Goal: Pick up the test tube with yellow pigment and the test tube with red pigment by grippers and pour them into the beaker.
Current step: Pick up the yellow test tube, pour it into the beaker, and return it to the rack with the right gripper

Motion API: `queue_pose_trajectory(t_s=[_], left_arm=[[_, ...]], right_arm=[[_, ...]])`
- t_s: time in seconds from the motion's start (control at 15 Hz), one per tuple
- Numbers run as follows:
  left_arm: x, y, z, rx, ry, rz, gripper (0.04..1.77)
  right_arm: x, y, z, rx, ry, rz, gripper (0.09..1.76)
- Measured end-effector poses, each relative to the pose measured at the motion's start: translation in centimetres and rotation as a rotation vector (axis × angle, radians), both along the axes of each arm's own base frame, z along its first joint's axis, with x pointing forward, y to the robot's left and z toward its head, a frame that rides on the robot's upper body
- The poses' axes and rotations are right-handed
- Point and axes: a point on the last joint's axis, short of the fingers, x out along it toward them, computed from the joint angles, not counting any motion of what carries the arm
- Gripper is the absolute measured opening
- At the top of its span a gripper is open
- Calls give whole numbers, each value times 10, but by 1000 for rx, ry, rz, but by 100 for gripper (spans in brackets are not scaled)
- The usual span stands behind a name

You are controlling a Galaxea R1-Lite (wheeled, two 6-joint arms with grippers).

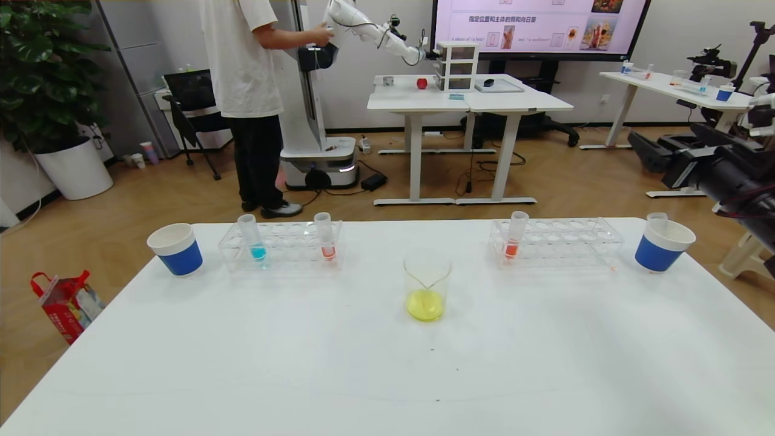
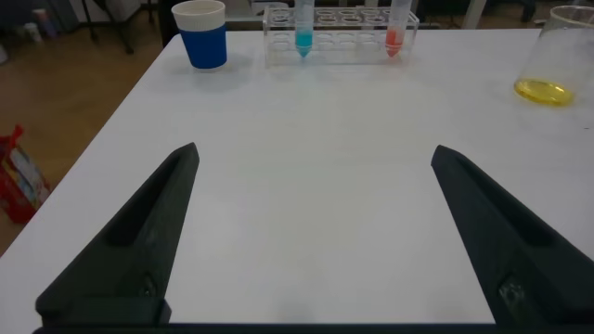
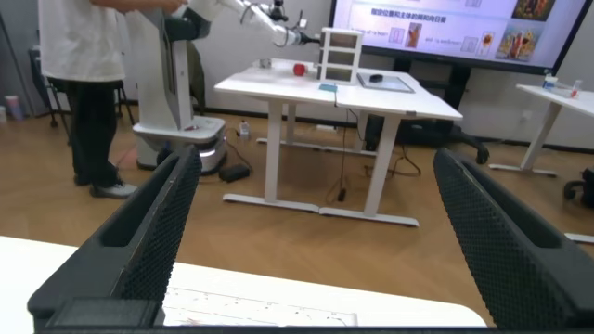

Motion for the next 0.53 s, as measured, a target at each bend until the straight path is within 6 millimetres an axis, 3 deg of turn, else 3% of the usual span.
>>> queue_pose_trajectory(t_s=[0.27, 0.53], left_arm=[[0, 0, 0, 0, 0, 0, 175], [0, 0, 0, 0, 0, 0, 175]], right_arm=[[-75, 21, 44, 3, -91, 20, 174], [-157, 31, 55, -8, -202, 36, 174]])
